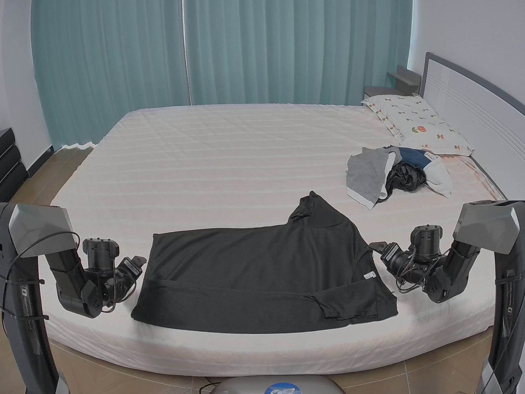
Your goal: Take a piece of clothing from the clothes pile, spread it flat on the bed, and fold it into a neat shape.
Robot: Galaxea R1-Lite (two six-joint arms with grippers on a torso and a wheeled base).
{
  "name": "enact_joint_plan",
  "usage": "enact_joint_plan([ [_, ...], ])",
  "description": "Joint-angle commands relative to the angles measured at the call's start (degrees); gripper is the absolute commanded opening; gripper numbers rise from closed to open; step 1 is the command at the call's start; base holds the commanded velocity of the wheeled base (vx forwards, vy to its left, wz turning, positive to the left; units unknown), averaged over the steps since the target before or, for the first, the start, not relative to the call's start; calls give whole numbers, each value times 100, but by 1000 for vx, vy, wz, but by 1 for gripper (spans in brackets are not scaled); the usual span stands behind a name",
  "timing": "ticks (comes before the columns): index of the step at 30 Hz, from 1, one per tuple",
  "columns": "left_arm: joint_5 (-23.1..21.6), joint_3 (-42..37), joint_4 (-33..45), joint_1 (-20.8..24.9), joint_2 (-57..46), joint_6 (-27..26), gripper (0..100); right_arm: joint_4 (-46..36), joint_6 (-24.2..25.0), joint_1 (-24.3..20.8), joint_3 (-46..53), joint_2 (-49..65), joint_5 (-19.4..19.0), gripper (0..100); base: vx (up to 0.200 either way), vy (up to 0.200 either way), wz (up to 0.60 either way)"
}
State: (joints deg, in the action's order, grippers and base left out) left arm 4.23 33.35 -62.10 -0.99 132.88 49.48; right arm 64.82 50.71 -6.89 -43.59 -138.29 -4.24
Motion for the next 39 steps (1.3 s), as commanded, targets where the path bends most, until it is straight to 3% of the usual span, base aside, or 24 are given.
enact_joint_plan([
  [1,-10,22,14,-191,-236,123,100,-4,35,153,0,206,-15,100,0,0,0],
  [8,-660,-39,14,-420,-280,246,100,-13,229,267,9,267,-86,100,0,143,0],
  [24,-669,-13,22,-402,-218,378,100,-13,229,214,9,224,-86,100,0,13,0],
  [33,-669,4,58,-147,-218,387,100,-13,229,188,-35,206,-86,100,200,0,0],
  [39,-678,119,66,-42,-218,475,100,-13,220,144,-9,180,-86,100,0,0,0],
])
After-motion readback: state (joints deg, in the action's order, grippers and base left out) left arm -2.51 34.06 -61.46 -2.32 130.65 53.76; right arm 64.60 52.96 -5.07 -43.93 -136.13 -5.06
